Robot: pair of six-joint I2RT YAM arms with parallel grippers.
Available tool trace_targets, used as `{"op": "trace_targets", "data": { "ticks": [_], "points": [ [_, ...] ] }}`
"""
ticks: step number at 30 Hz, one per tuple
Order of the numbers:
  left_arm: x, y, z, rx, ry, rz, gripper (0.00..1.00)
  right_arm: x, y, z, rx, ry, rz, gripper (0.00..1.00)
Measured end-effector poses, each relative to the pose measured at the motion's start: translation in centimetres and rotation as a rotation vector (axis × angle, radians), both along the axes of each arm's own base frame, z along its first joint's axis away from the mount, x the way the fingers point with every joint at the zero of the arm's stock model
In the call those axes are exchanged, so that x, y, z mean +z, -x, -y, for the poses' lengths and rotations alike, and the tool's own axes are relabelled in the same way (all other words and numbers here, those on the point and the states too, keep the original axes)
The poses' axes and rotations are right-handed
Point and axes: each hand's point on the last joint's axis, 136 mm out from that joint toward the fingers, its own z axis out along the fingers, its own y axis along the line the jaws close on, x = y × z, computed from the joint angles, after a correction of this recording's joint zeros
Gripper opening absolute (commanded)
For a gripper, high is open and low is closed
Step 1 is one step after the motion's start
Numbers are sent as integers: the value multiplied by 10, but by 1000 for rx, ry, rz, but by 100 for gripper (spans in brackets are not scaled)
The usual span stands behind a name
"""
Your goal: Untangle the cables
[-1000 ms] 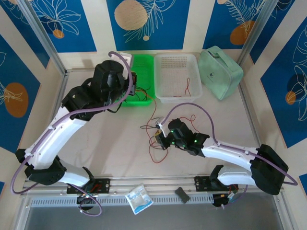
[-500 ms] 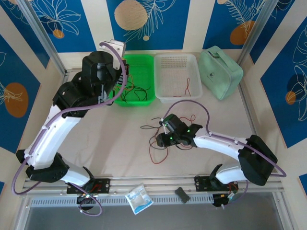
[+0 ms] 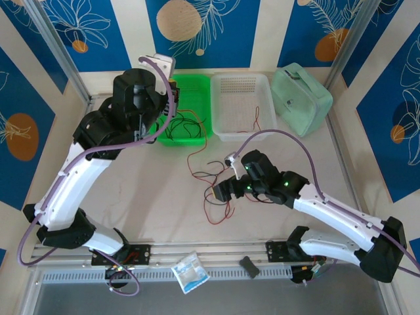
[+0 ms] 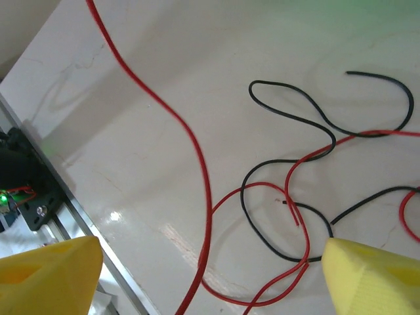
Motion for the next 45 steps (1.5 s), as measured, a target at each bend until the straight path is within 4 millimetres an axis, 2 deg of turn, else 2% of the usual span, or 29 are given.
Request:
{"op": "trace_targets", "data": {
  "ticks": [4,7,11,15,19,23,29,33,35,37,40,42,45],
  "points": [
    [8,0,11,-49,32,10,4,1,-6,0,10,16,49,88],
    [16,-5,29,-101,72,31,4,15,-11,9,-42,-6,118,87],
    [18,-22,62,-161,111,59,4,44,-3,40,-160,-103,210,88],
    [16,-45,98,-218,130,107,5,55,10,71,-265,-181,221,88],
    [16,-64,127,-259,149,165,5,43,19,88,-334,-182,158,87],
    [32,-77,148,-291,181,245,6,20,24,95,-378,-143,76,87],
    [72,-83,157,-298,223,419,7,3,28,101,-419,-116,12,86],
    [82,-91,165,-288,220,518,6,-2,30,106,-448,-100,-9,86],
    [83,-101,173,-265,214,595,5,-4,32,110,-461,-97,-17,86],
    [80,-115,183,-235,208,671,4,-3,34,113,-471,-104,-20,86],
    [61,-144,202,-188,198,758,5,-2,37,119,-488,-117,-24,85],
    [34,-167,214,-174,188,762,6,-2,39,122,-498,-124,-27,85],
    [-20,-202,224,-165,145,691,5,-2,42,126,-513,-134,-30,85]
  ]
}}
